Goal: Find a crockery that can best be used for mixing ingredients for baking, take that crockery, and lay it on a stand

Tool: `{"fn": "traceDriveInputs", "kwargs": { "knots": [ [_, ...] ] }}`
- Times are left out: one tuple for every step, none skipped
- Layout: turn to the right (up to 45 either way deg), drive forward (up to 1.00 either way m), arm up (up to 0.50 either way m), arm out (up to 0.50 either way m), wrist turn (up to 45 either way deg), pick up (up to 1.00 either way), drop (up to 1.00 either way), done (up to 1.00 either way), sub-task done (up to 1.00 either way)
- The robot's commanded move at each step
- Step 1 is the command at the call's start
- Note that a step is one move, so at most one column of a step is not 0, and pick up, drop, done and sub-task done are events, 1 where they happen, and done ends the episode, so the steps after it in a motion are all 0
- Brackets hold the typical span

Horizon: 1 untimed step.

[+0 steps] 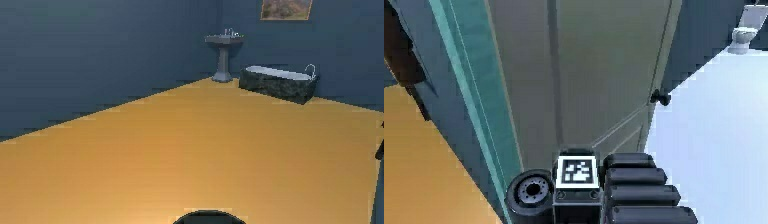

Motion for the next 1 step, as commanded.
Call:
{"fn": "traceDriveInputs", "kwargs": {
  "knots": [
    [3.0, 0.00, 0.00, 0.00, 0.0, 0.00, 0.00, 0.00, 0.00]
  ]
}}
